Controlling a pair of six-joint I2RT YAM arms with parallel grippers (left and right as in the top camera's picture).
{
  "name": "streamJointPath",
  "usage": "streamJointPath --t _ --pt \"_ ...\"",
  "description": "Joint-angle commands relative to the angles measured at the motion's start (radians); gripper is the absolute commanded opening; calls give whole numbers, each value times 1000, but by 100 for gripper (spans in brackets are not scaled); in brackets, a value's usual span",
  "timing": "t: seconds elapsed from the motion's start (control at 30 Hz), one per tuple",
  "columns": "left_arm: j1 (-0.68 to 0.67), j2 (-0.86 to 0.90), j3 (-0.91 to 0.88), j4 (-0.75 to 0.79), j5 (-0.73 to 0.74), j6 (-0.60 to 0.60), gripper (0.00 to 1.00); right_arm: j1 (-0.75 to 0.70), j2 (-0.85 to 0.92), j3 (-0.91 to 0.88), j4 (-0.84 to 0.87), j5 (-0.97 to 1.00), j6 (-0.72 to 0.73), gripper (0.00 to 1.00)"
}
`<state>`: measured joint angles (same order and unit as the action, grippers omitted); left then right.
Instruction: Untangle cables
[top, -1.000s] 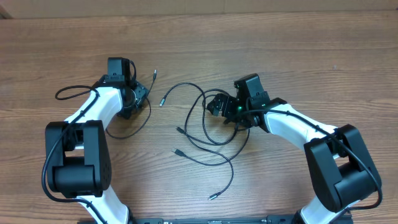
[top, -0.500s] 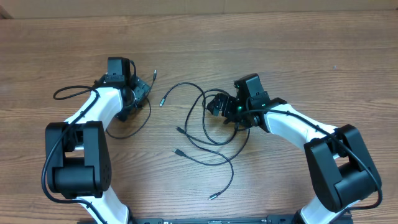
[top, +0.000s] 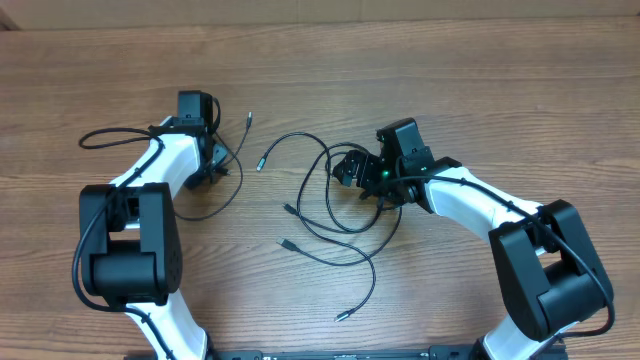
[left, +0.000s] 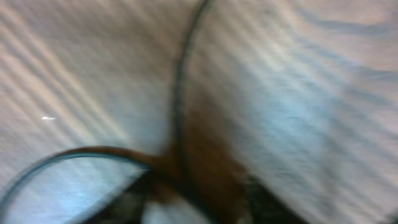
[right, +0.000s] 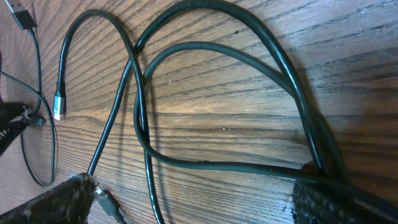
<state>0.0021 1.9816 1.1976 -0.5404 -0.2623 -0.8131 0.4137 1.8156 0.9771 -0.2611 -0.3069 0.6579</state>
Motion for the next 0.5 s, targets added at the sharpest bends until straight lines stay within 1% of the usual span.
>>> streamJointPath --t 0.0,0.03,0.07,0.13,0.17,0.23,0.37,0.43,0.47 --pt "5 150 -85 -62 178 90 12 -3 25 -21 -14 43 1 100" --pt "5 150 -85 -76 184 111 7 -3 25 -21 -14 43 1 100" --pt "5 150 -85 -95 196 141 4 -3 25 -21 -14 43 1 100" --pt "5 150 -85 -133 228 207 4 -3 25 -21 -14 43 1 100" --pt "5 150 -84 -156 240 268 4 -3 25 -21 -14 43 1 100" --pt "8 150 -69 -195 227 348 4 -3 25 -21 -17 43 1 100" --pt "30 149 7 -336 116 361 4 -3 25 -21 -17 43 1 100" --pt "43 149 92 -437 40 361 4 -3 25 -21 -17 43 1 100" --pt "45 149 120 -462 30 362 4 -3 25 -21 -17 43 1 100"
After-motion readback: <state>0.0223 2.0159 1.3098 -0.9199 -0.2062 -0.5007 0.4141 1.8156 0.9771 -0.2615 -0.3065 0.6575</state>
